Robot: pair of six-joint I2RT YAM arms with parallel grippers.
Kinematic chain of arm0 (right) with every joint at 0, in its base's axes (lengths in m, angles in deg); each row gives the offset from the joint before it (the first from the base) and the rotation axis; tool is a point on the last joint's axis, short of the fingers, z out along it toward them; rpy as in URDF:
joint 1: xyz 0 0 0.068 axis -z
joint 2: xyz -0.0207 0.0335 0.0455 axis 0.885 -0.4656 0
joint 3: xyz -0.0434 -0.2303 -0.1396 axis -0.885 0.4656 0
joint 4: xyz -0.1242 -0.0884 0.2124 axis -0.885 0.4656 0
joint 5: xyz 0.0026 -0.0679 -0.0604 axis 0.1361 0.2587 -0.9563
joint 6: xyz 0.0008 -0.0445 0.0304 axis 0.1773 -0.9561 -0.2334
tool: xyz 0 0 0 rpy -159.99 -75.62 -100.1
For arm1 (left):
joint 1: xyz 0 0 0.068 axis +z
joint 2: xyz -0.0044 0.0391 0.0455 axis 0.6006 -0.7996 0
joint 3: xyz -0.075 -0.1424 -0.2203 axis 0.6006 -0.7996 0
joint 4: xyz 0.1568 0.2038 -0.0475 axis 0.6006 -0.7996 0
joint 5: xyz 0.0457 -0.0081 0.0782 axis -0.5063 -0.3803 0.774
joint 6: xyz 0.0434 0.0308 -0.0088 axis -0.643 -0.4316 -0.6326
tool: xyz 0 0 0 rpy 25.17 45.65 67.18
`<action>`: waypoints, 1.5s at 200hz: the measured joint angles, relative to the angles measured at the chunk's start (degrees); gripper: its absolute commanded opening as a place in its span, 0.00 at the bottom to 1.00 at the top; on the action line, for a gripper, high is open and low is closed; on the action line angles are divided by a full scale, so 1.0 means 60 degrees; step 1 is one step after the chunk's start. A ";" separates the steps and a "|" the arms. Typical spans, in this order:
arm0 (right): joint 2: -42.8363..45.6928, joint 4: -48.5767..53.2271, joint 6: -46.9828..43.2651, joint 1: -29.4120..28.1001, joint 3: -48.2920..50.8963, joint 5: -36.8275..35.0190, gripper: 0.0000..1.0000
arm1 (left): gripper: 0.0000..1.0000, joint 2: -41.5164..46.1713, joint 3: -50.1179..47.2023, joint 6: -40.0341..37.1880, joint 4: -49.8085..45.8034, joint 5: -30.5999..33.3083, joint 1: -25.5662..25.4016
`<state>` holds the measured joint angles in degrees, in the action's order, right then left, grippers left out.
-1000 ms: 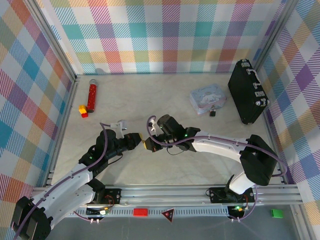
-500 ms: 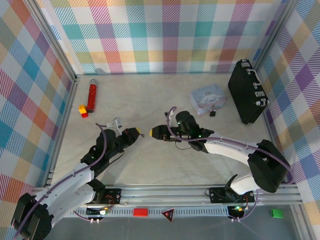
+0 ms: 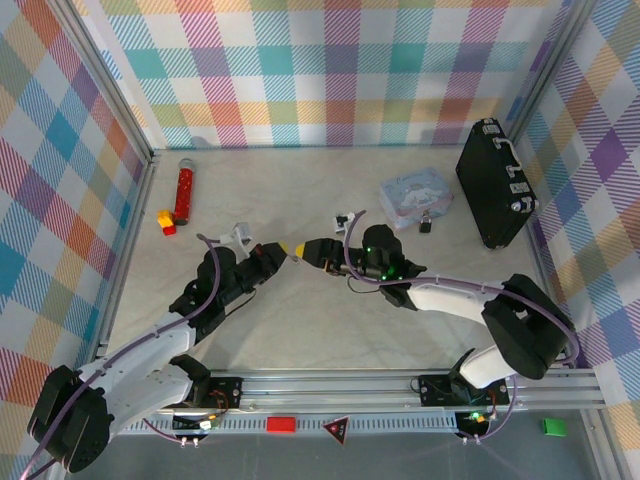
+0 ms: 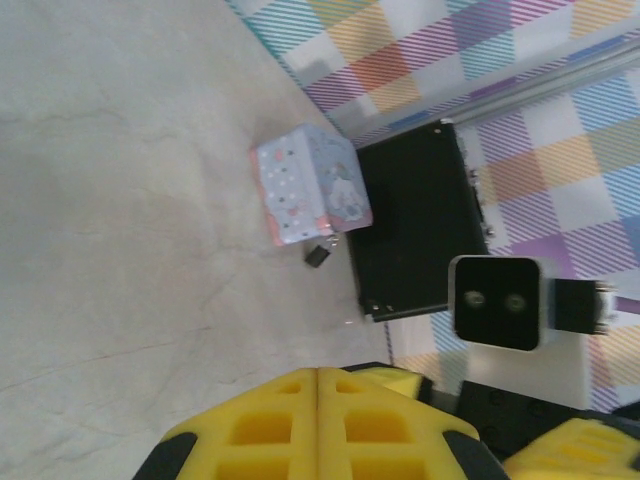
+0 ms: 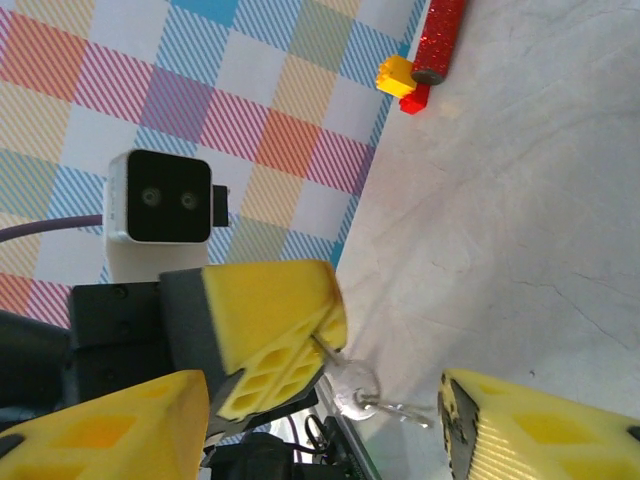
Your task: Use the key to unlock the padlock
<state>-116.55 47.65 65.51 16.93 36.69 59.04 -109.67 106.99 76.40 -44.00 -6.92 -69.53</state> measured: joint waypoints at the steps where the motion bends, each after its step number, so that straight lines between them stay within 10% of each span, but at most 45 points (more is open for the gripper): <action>1: -0.0011 -0.0029 0.0007 0.0000 0.0000 0.0011 0.63 | 0.00 -0.0004 0.0015 0.0007 0.0015 -0.0022 0.0000; 300: 0.0098 -0.0448 0.0117 0.0062 0.0160 0.0197 0.12 | 0.00 -0.0634 0.0375 0.0568 0.0965 -0.0616 0.0000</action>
<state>-115.96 44.96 66.21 17.30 37.65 60.22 -113.47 109.24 79.81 -38.21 -10.61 -69.53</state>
